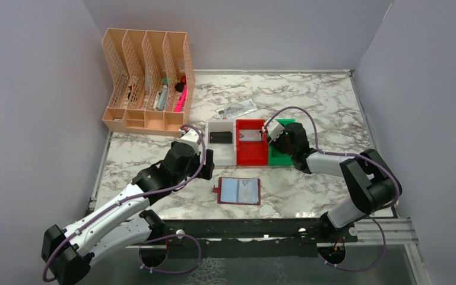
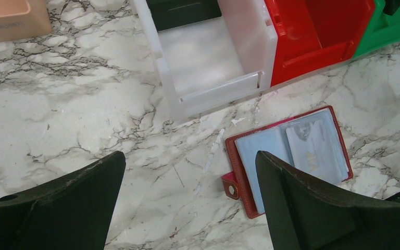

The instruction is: Take the credit cards out of the card holder

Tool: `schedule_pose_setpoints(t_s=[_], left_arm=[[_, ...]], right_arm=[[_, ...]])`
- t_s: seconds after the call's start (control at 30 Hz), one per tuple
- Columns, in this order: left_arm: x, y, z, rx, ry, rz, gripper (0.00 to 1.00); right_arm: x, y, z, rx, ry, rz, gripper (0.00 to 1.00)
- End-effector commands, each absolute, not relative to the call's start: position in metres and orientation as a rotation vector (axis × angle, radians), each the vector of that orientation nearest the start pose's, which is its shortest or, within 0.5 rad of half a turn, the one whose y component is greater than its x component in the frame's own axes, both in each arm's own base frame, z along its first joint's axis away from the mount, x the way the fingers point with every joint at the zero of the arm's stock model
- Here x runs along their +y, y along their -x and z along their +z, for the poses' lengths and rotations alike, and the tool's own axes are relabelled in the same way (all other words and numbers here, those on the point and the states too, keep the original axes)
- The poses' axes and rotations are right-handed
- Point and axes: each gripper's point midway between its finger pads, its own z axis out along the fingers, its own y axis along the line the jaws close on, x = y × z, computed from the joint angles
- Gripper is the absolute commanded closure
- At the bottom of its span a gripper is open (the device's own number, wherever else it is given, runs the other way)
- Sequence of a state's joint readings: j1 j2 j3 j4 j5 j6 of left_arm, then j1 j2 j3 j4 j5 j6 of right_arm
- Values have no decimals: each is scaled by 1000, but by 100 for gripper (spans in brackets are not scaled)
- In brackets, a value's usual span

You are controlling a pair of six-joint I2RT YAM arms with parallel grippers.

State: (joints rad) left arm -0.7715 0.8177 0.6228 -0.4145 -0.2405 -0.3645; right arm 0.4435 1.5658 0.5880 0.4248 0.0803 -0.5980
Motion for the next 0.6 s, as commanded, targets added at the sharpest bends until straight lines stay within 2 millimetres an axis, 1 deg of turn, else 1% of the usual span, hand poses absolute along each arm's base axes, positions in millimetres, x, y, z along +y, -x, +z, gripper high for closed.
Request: schedule_pose_setpoints(t_s=[0.0,0.1,0.2,0.27,0.33,0.43,0.5,0.57], left_arm=[[-172,-217,152,2151,-313,-392,1],[-171,-217,152,2152,-311,-388,1],[-172,-218,153,2151,-309,-388,1],[-172,-218,154,2149,-309,-393,1],[-173,-218,156,2143,-305,-400,1],[-171,-220,162,2129,-273,-401,1],[-171,-221,166,2116,-259,-412,1],[-176,-219,170,2106,-256,-448,1]], right_arm=[[143,-386,80,1801,936,-156,52],[143,-391,106,1769,839,-145,52],[142,-392,141,1743,700,-99,52],[142,-388,166,1727,579,-39,52],[144,-379,183,1742,415,78,51],[159,-354,191,1820,261,319,45],[168,-334,185,1920,128,487,43],[185,-307,173,2018,47,688,43]])
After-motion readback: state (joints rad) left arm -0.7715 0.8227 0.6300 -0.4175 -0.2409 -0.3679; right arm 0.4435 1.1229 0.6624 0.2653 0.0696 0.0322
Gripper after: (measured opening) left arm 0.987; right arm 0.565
